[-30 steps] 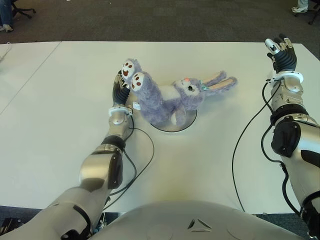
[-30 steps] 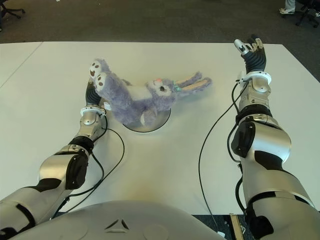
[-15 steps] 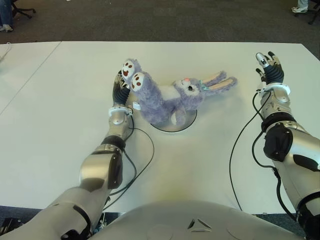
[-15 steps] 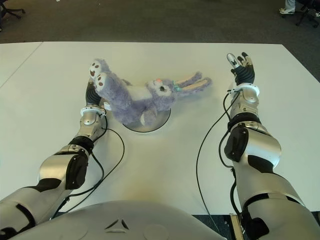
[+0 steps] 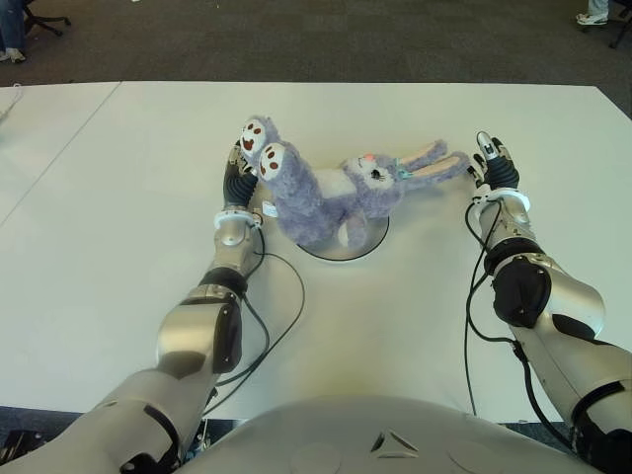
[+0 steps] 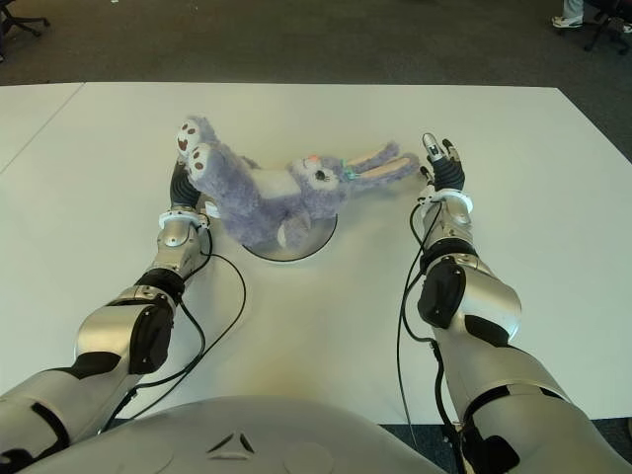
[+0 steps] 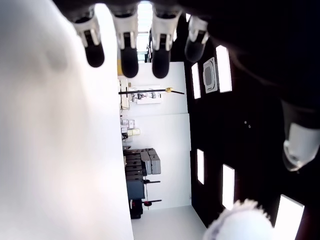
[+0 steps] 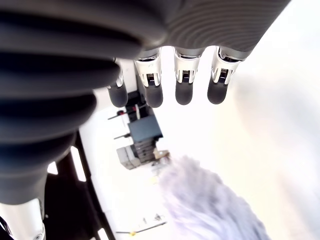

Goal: Put the doll into the plate.

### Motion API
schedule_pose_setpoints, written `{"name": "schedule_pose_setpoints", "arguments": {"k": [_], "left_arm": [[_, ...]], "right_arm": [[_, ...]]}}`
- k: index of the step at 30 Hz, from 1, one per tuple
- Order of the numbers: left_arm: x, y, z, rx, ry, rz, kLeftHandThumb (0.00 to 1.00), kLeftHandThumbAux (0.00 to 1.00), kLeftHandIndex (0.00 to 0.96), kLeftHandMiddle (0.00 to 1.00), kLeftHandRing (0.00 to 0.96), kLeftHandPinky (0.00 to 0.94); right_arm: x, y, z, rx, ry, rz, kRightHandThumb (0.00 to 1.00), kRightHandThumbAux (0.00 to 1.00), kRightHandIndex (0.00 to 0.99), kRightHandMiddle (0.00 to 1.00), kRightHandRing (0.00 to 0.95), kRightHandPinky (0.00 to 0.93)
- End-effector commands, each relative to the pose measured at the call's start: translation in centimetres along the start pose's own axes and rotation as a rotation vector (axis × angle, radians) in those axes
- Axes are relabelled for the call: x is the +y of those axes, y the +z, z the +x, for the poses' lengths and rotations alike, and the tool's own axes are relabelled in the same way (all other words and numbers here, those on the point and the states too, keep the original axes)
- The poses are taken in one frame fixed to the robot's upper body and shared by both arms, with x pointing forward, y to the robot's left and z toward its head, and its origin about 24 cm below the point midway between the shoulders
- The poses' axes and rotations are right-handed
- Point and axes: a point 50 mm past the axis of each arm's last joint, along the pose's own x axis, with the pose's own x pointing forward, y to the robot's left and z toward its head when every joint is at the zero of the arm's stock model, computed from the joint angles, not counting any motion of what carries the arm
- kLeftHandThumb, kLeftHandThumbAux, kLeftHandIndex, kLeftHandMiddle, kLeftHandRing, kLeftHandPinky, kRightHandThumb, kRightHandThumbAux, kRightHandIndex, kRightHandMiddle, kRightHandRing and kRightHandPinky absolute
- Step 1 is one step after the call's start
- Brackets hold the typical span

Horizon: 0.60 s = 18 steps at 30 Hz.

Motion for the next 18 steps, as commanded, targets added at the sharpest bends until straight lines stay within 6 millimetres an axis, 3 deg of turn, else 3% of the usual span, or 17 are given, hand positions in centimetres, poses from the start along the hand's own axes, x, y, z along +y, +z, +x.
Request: {"name": "schedule_pose_setpoints", "arguments": {"k": [1,18], "left_arm": [[0.7,-10.3,-8.1,0.518,0.005,0.002,0.0,0.512,0.069,0.138,0.122,0.098],[0.9,-10.3,-8.2,0.514,0.005,0.028,0.0,0.507,0.056,0.123,0.108,0.087]], "right_arm": [[0.2,-3.2,-0.9,0.111,-0.026,0.055,0.0,0.68,0.0,0.018,0.0,0.0],[1.5,-5.9,-2.0,0.167,-0.011,-0.091,0.0,0.664,0.006,0.016,0.0,0.0]]}}
